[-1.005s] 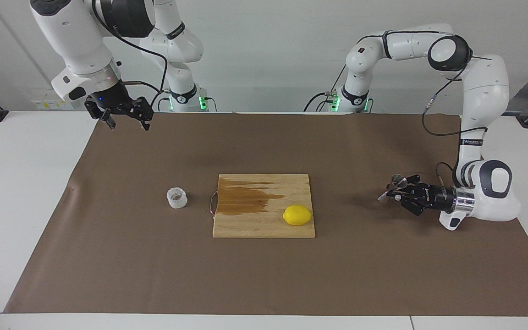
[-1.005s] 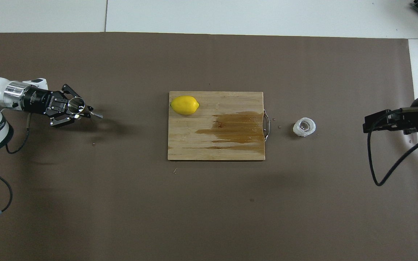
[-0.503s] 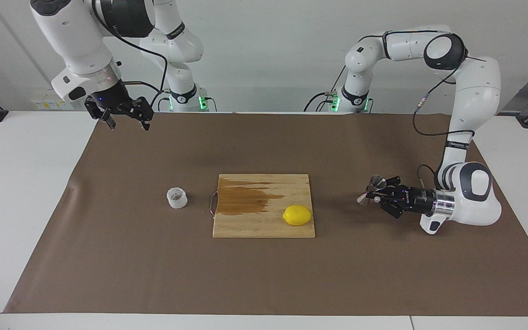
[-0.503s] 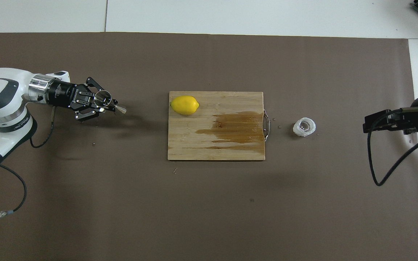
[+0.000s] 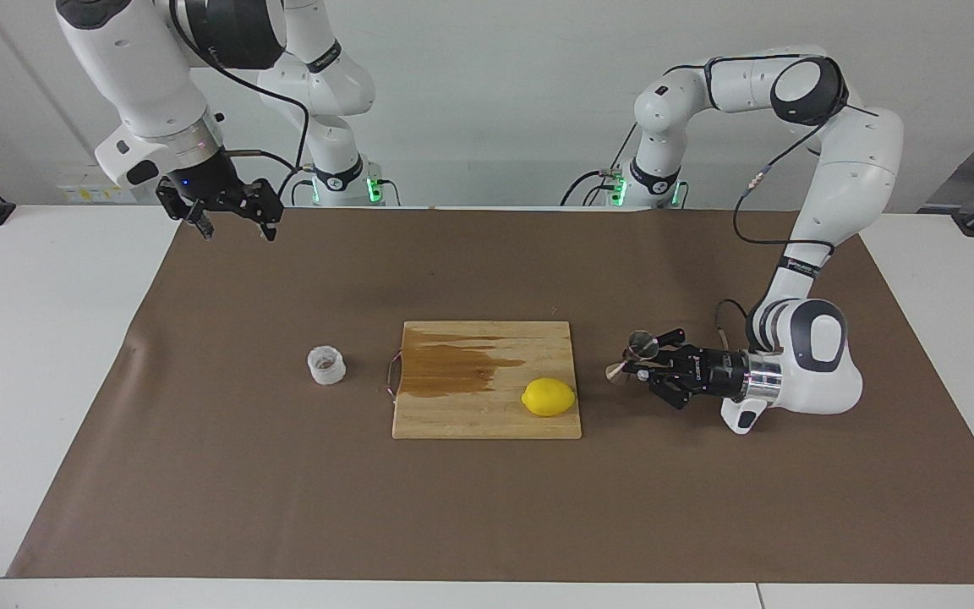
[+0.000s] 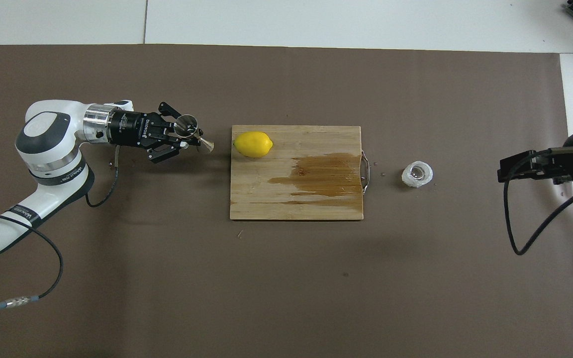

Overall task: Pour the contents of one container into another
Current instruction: 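Lift the metal cup with the left gripper and carry it over the board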

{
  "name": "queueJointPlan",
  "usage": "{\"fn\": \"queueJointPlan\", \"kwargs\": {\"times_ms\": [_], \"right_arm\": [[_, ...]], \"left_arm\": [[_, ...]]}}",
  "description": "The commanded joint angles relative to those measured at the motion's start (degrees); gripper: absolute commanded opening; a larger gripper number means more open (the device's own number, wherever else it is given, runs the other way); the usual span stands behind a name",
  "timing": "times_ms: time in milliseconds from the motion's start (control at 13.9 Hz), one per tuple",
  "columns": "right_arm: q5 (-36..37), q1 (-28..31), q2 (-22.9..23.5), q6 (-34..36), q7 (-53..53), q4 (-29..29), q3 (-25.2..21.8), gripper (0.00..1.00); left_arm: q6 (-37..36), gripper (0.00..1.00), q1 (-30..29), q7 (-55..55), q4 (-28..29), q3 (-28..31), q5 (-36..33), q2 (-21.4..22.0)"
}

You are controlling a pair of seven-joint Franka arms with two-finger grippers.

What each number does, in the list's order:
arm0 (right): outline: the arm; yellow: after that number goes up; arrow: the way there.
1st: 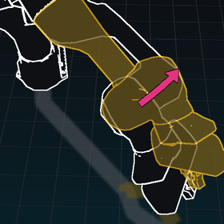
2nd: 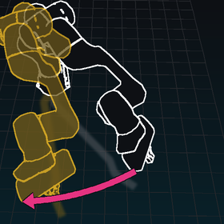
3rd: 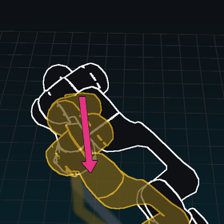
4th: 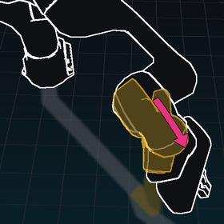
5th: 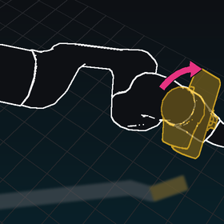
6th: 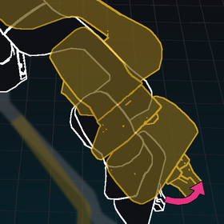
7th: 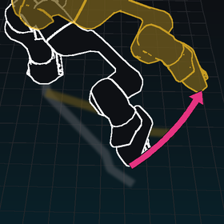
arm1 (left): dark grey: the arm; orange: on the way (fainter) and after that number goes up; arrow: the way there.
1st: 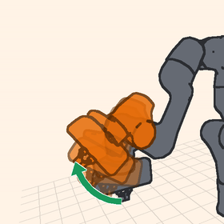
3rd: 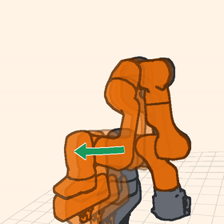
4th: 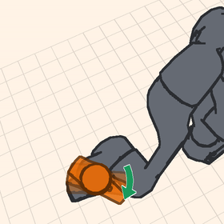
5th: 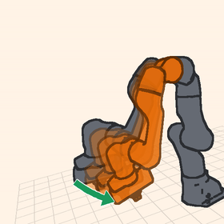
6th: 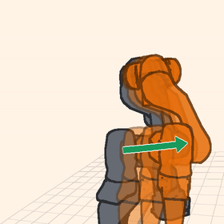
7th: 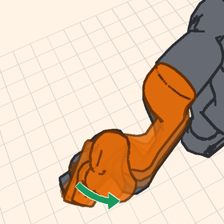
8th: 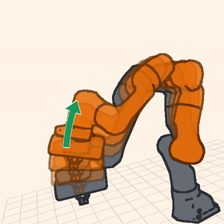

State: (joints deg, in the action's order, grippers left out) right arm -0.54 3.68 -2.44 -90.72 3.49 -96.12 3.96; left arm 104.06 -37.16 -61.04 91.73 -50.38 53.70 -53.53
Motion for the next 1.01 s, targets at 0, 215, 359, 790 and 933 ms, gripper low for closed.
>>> {"fn": "queueJointPlan", "kwargs": {"times_ms": [0,215,359,790,933], "right_arm": [[-0.78,0.72,-0.64,-0.95,0.72,-0.91,0.35,1.00],[-0.78,0.72,-0.64,-1.04,0.72,-0.91,0.35,1.00],[-0.78,0.72,-0.64,-0.95,0.64,-0.91,0.35,1.00],[-0.78,0.72,-0.64,-0.95,0.72,-1.00,0.35,1.00],[-0.78,0.72,-0.55,-0.95,0.72,-0.91,0.35,1.00]], "left_arm": [[5.00,0.00,0.94,0.57,6.17,0.72,5.52,7.19],[9.74,0.00,2.61,4.51,11.34,0.63,11.14,11.50],[12.04,0.00,3.75,5.75,13.38,0.11,13.88,13.44],[22.40,0.00,10.95,12.43,18.48,-0.95,29.16,18.71],[24.34,0.00,13.94,13.75,18.92,-0.95,33.38,19.51]]}}
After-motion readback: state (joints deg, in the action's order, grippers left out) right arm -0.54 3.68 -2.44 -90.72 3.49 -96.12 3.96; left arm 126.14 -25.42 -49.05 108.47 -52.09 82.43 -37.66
